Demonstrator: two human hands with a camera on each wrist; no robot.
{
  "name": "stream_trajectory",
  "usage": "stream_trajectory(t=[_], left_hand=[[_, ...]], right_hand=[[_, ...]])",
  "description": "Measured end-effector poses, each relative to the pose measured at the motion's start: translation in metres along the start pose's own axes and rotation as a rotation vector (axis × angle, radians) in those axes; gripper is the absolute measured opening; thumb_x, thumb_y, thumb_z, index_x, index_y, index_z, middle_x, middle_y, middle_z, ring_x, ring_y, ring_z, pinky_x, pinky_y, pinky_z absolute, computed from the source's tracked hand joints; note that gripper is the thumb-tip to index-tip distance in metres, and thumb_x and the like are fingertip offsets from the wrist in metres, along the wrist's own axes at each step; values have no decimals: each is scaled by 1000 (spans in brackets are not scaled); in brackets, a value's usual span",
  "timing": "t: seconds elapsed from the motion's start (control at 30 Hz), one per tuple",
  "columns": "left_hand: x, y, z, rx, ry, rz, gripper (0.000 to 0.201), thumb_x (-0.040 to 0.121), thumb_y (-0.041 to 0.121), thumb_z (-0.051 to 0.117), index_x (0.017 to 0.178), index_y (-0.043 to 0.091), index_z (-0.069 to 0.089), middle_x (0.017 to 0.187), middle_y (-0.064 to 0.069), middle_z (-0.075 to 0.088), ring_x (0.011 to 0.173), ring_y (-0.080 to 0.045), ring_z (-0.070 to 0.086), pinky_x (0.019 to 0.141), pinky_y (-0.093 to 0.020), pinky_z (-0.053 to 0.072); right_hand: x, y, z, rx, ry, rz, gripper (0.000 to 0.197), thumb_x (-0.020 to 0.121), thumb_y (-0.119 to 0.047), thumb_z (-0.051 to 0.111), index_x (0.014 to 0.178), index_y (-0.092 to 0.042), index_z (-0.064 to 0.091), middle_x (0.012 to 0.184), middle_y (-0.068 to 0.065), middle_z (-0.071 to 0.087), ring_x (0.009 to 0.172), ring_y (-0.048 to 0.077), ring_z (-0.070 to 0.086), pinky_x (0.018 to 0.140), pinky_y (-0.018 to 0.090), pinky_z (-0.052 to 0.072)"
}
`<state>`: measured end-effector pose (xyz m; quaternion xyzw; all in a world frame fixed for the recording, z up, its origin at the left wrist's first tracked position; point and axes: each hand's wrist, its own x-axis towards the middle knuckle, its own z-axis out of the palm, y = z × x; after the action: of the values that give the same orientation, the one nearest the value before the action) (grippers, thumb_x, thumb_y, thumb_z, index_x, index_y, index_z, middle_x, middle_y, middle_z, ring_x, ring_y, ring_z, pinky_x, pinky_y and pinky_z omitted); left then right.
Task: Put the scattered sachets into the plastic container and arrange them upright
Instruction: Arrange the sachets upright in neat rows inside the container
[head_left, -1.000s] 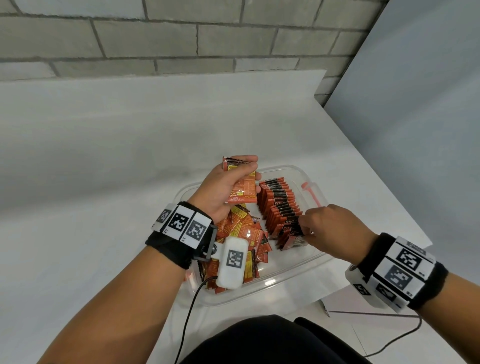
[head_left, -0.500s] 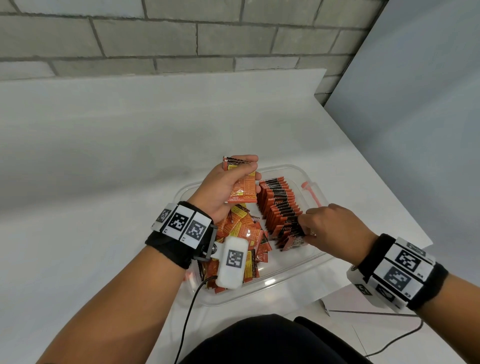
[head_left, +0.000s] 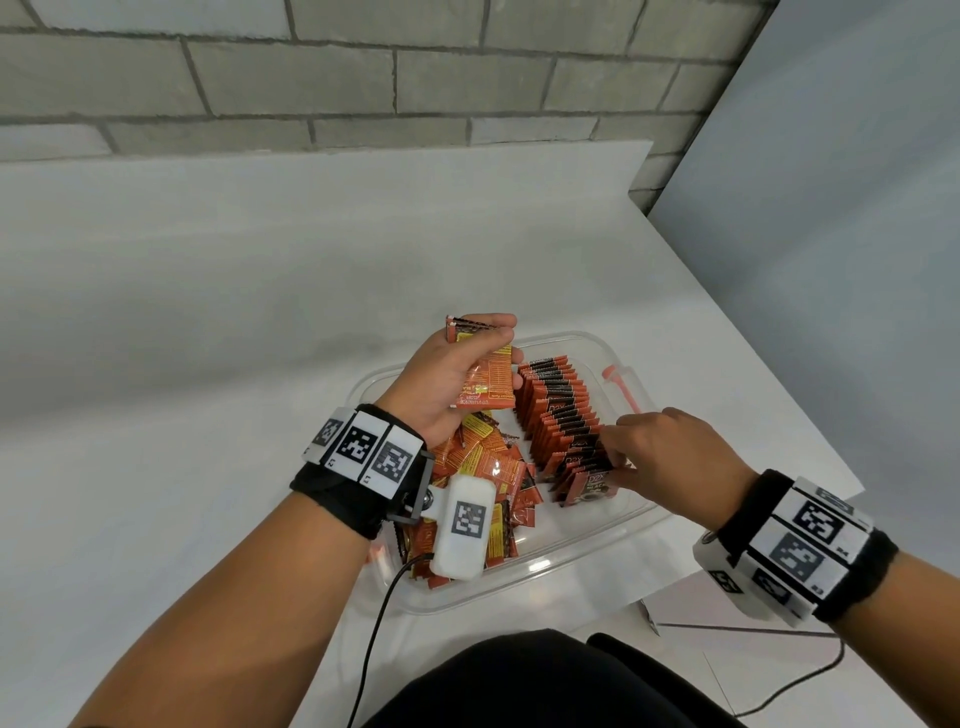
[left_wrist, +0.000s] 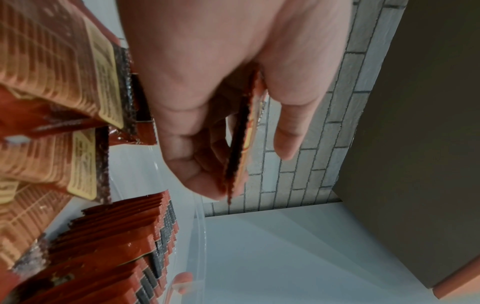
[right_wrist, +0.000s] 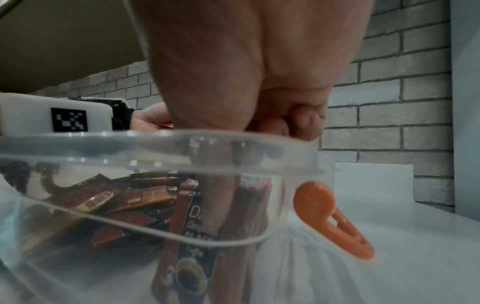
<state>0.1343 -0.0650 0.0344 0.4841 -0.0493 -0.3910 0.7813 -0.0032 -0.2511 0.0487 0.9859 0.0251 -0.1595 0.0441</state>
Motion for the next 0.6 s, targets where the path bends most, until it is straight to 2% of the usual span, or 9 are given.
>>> stream_trajectory(t=[0.07, 0.13, 0.23, 0.33, 0.43, 0.53, 0.6], left_hand=[[0, 0, 0, -11, 10, -10, 19, 94, 11, 53, 111, 11, 62, 79, -9, 68, 64, -20, 65, 55, -27, 55], [1, -1, -2, -30, 16, -18, 23, 96, 11, 48, 116, 9, 59, 79, -10, 68, 64, -22, 66, 55, -28, 54], [1, -2, -3, -47, 9, -26, 27, 98, 9, 42, 121, 5, 53, 83, -14, 69, 68, -25, 68, 58, -32, 56], [2, -5, -2, 31, -5, -23, 22, 96, 6, 49, 116, 7, 56, 96, -15, 71, 82, -26, 70, 71, -36, 59], [2, -7, -1, 116, -23, -2, 20, 87, 7, 61, 107, 7, 62, 93, -11, 72, 84, -23, 70, 74, -35, 58], [0, -7, 0, 140, -42, 16, 39, 73, 16, 70, 108, 2, 62, 95, -14, 71, 86, -26, 69, 77, -39, 57], [0, -7, 0, 120, -49, 27, 41, 71, 18, 71, 108, 2, 62, 92, -14, 70, 83, -25, 69, 76, -39, 57]], right_hand=[[-1, 1, -1, 10, 13, -4, 16, 90, -36, 58, 85, -21, 53, 86, -9, 58, 75, 14, 55, 62, 17, 28], [-3, 2, -2, 52, 29, 4, 16, 88, -36, 60, 84, -22, 53, 79, -12, 54, 70, 12, 51, 55, 12, 21], [-3, 3, -9, 235, 74, 1, 15, 87, -35, 65, 84, -22, 59, 66, -17, 45, 60, 5, 47, 53, 14, 26], [6, 0, -29, 503, 172, -1, 14, 85, -32, 68, 95, -23, 64, 74, -13, 55, 63, -2, 53, 57, 10, 36], [24, -10, -49, 701, 306, 47, 28, 87, -31, 67, 113, -25, 61, 89, -10, 62, 62, 7, 55, 60, 11, 42], [44, -21, -59, 791, 301, 91, 38, 89, -35, 63, 126, -28, 55, 100, -11, 62, 75, 6, 58, 66, 6, 42], [54, -25, -60, 814, 262, 77, 35, 88, -33, 64, 122, -28, 57, 97, -10, 65, 74, 3, 58, 63, 6, 41]])
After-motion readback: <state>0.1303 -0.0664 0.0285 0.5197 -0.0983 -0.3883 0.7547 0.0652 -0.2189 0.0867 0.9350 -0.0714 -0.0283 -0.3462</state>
